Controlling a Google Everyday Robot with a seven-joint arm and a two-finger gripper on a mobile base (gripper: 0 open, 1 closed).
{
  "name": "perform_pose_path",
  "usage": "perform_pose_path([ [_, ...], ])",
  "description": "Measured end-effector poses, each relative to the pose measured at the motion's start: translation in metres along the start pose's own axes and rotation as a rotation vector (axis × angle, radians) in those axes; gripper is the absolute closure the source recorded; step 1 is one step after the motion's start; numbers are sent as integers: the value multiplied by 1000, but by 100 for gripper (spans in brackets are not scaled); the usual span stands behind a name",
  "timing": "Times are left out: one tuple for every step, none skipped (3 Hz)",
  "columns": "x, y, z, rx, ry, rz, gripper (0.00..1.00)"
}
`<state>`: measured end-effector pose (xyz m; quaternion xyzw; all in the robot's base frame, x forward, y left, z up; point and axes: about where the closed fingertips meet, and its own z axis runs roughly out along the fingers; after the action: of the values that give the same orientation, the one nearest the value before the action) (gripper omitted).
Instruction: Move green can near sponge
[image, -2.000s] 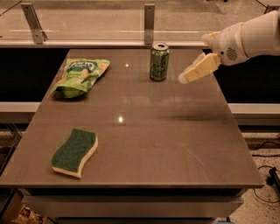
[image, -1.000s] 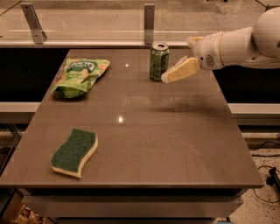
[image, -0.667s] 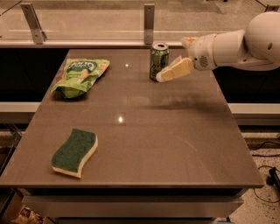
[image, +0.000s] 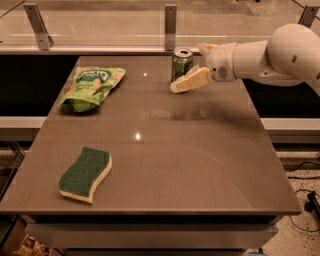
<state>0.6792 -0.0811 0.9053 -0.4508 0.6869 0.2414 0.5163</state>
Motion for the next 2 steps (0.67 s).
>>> perform_pose_path([
  [-3, -6, 9, -4, -41, 0, 0],
  [-3, -12, 17, -10, -67, 2, 0],
])
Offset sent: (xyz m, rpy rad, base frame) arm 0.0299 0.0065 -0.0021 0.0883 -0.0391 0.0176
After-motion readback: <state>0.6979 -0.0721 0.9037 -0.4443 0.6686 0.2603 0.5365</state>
